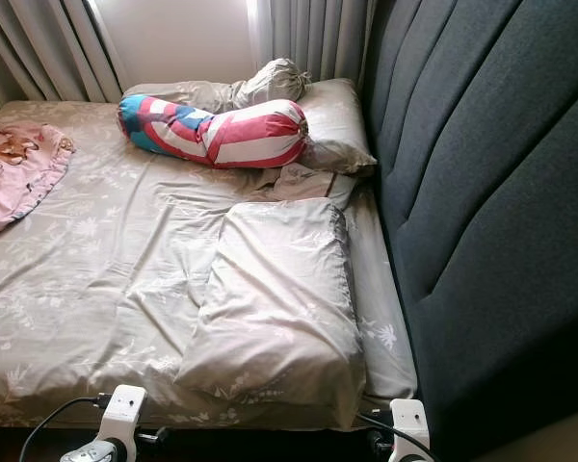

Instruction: Clean up the room

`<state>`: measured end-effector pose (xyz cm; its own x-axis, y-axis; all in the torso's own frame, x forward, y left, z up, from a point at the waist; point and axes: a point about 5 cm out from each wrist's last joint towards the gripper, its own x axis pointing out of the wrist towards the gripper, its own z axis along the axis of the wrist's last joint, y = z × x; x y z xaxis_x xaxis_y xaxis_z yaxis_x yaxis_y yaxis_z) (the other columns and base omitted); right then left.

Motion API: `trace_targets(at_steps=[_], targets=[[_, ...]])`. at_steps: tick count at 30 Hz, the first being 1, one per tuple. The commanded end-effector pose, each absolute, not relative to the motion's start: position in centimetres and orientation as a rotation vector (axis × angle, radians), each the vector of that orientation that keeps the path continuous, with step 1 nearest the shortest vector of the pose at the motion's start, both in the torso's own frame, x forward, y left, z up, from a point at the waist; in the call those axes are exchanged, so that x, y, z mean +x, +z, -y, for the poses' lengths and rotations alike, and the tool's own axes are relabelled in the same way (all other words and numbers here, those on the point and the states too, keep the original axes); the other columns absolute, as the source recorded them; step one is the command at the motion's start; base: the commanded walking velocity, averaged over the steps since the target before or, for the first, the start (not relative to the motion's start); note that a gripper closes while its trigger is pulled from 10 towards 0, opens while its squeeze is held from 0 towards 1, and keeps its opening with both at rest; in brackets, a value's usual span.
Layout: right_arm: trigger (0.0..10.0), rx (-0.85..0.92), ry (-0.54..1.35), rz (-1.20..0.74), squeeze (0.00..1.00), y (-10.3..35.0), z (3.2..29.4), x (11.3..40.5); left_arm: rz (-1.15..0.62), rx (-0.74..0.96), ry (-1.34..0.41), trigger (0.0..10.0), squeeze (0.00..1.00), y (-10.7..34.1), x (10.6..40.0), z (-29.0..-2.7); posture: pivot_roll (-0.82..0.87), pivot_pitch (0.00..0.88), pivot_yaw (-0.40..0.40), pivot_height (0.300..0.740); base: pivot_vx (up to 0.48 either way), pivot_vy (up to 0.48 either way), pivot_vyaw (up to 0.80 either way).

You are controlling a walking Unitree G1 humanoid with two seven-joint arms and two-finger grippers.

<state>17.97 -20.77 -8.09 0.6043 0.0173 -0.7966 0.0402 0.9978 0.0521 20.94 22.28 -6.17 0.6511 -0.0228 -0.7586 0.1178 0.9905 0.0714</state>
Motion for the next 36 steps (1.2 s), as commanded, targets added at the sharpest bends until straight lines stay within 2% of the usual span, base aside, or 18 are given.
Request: trace_targets(at_steps=[1,6,36], targets=[[10.0,0.066,-0.018,-0.920,0.00,-7.99,20.96,18.13,-0.849,0.116,-0.081,10.0,0.00,-6.10,20.98,-22.31,-0.10,0.013,-0.034,0.740,0.000,0.000,0.00],[10.0,0.065,-0.015,-0.920,0.00,-7.97,20.96,18.16,-0.849,0.116,-0.083,10.0,0.00,-6.08,21.01,-22.31,-0.10,0.014,-0.035,0.740,0.000,0.000,0.00],[10.0,0.065,-0.005,-0.900,0.00,-7.93,20.99,18.08,-0.813,0.085,-0.060,10.0,0.00,-6.05,20.87,-22.34,-0.10,0.031,-0.039,0.740,0.260,0.000,0.00]])
